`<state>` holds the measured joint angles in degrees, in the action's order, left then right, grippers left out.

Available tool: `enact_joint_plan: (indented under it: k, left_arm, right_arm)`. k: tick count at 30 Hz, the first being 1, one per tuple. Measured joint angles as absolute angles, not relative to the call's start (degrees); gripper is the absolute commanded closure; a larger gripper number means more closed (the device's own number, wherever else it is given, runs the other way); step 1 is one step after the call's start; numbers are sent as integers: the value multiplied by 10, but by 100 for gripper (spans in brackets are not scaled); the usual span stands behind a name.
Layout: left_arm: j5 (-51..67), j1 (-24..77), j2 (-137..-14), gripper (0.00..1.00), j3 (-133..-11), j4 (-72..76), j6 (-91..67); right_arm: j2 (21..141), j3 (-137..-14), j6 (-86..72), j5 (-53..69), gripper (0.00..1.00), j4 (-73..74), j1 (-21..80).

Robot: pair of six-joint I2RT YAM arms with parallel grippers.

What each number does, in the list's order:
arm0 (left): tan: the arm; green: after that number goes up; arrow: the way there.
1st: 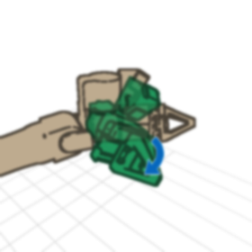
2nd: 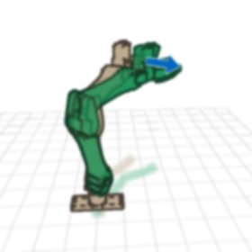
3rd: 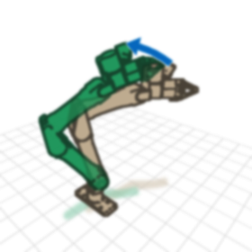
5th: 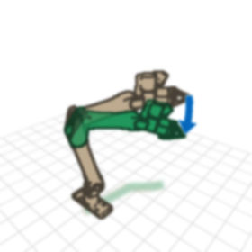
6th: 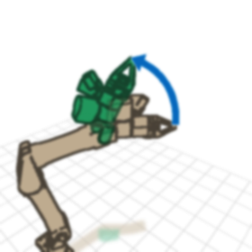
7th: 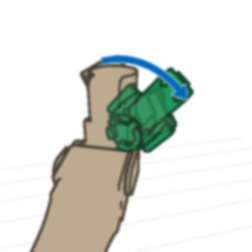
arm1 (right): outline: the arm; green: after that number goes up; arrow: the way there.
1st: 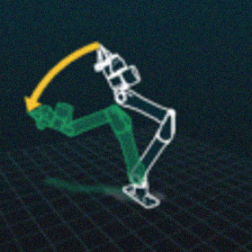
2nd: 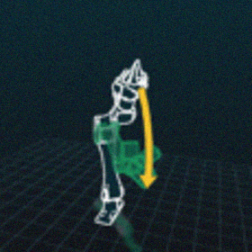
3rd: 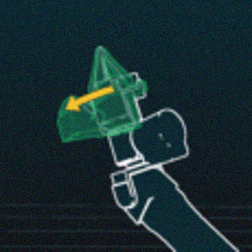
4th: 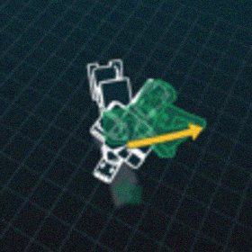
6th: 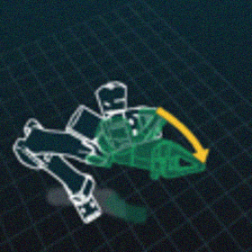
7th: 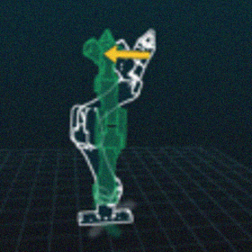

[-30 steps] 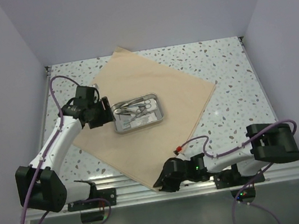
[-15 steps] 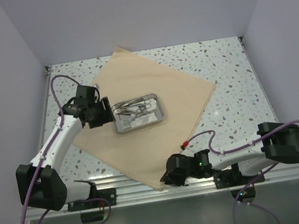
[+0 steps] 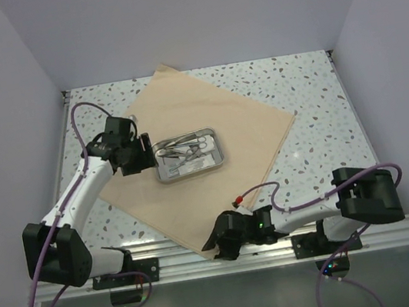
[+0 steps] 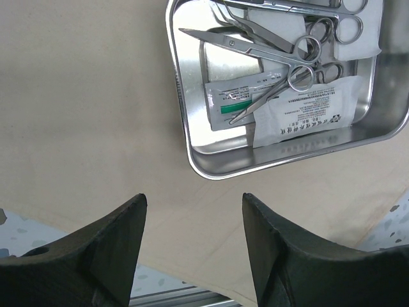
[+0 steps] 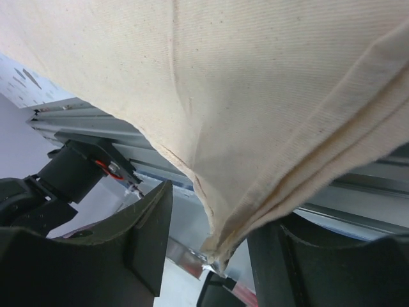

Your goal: Prepare the surgical pack

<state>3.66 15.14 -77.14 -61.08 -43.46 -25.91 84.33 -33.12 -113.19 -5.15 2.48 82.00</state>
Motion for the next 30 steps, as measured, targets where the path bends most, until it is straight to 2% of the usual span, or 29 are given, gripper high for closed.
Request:
enact_joint_plan:
  k: [2, 3, 4, 6, 7, 8, 13, 17, 23, 30]
  left_arm:
    - [36, 151, -772, 35, -612, -435, -258]
    - [36, 151, -773, 35, -613, -436, -257]
    - [36, 151, -773, 35, -614, -436, -257]
    - [36, 151, -775, 35, -614, -436, -256]
    - [36, 151, -777, 35, -614, -436, -256]
    - [36, 151, -779, 35, -614, -436, -255]
    - [37, 151, -788, 35, -616, -437, -253]
    - [35, 151, -795, 35, -628, -444, -253]
    - [16, 151, -809, 35, -667, -452, -256]
    - [-20, 151, -828, 36, -711, -457, -282]
  right_arm:
    - [850, -331, -1133, -49, 62, 16, 820]
    - [851, -330, -1134, -50, 74, 16, 820]
    - [850, -326, -1134, -51, 81, 17, 820]
    - [846, -323, -1139, -54, 90, 29, 820]
    - [841, -323, -1138, -59, 97, 38, 820]
    - [835, -323, -1136, -63, 100, 48, 820]
    - [807, -327, -1119, -79, 100, 100, 814]
    - [806, -380, -1040, -79, 100, 161, 766]
    - [834, -592, -830, -78, 100, 259, 626]
    - [964, -841, -597, -55, 100, 326, 472]
